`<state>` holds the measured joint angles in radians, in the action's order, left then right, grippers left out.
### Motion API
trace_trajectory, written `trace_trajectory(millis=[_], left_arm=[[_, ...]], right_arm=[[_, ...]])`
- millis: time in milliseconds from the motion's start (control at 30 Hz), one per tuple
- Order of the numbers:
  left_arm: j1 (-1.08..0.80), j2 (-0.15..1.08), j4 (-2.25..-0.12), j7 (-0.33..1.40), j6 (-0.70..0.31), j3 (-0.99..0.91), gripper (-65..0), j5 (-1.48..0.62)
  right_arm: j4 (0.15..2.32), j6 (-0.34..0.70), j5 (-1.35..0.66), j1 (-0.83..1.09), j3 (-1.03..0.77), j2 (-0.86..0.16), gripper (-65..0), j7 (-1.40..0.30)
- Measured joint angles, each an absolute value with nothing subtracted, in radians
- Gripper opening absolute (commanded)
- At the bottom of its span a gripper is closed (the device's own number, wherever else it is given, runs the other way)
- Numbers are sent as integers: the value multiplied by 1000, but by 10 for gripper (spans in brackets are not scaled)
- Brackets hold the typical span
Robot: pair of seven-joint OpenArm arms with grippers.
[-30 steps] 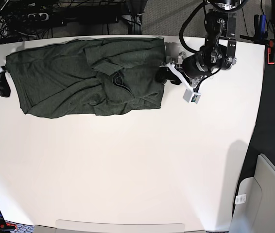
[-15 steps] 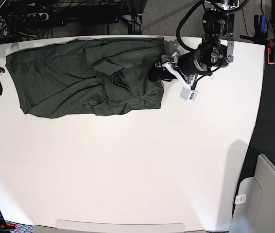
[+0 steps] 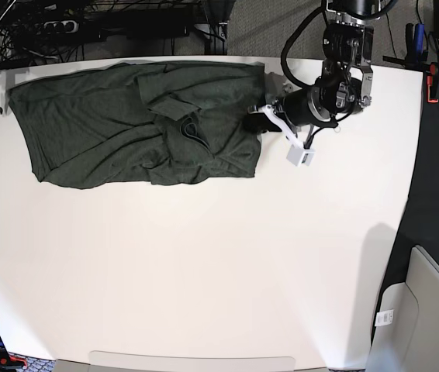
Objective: Fold the T-shirt properly
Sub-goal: 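Release the shirt and move the right gripper to the strip's other end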
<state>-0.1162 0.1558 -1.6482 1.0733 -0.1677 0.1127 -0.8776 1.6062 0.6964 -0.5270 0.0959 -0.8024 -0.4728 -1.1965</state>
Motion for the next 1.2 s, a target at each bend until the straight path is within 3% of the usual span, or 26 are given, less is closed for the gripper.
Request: trace_trajectory(millis=[400, 833, 1200], left_arm=[[-73, 200, -1645, 1074, -167, 110, -632, -876], [-73, 201, -1645, 1074, -165, 110, -632, -876], [-76, 202, -1645, 1073, -165, 111, -632, -875]], right_arm=[[1451, 696, -529, -32, -634, -464, -370, -1195], [1437, 695, -533, -6, -629, -374, -370, -1190], [1288, 706, -708, -7, -638, -384, -373, -1097]])
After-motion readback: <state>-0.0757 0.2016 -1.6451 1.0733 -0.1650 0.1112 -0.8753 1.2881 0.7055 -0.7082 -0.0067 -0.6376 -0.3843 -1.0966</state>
